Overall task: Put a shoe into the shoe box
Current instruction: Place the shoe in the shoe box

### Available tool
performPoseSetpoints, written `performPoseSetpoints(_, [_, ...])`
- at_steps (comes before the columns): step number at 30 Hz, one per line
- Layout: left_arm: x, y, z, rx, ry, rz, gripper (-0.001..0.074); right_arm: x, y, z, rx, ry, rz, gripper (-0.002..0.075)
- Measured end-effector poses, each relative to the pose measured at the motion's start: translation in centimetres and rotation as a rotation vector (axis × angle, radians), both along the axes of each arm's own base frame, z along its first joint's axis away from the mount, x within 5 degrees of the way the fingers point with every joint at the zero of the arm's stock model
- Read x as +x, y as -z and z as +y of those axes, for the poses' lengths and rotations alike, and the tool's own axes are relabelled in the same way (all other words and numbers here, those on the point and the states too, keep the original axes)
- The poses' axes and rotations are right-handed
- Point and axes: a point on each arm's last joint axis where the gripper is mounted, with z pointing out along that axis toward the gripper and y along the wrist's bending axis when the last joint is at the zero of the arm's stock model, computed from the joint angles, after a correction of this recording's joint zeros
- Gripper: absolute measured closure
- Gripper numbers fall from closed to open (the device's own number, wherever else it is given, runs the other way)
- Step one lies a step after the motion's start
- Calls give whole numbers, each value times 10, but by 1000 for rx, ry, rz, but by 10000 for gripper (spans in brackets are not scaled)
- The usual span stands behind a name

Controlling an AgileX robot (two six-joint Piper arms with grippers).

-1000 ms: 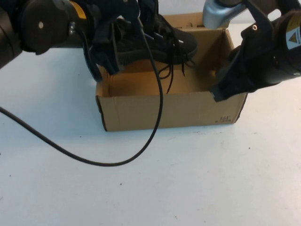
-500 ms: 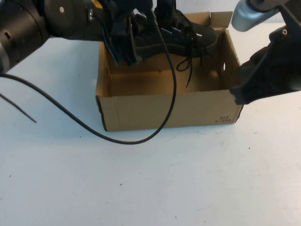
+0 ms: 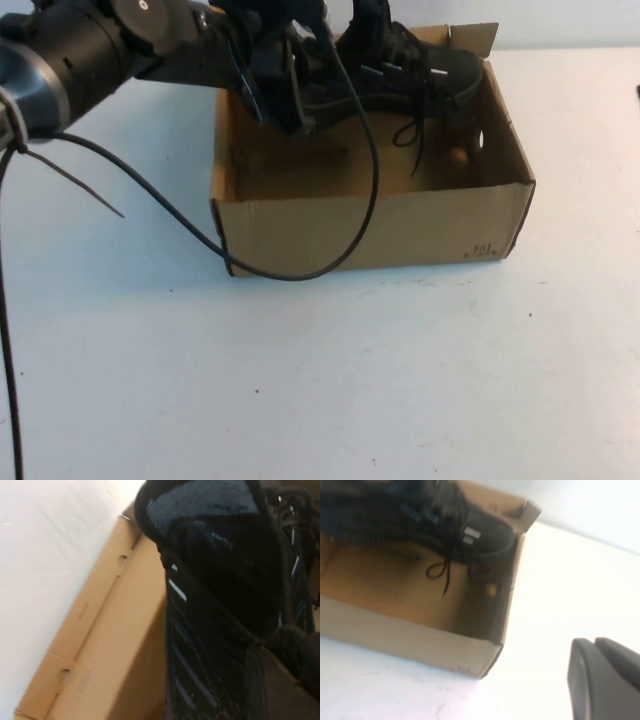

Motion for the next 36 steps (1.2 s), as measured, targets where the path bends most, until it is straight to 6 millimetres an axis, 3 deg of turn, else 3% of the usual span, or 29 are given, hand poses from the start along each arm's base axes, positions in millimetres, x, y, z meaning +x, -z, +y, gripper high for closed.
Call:
performPoseSetpoints(8, [14,31,-7,13,10,48,717,-12,-8,-13,36,30,-17,742])
performPoseSetpoints(14, [13,34,-7,21,30,80,717,-13,-6,-14,24,43,0,742])
performPoseSetpoints(27, [-4,2,-3,12,66,42,719,-13,-6,-13,33,41,7,742])
performPoseSetpoints(36, [1,6,-4,-8,47,27,717,-15,-6,-13,47,34,16,742])
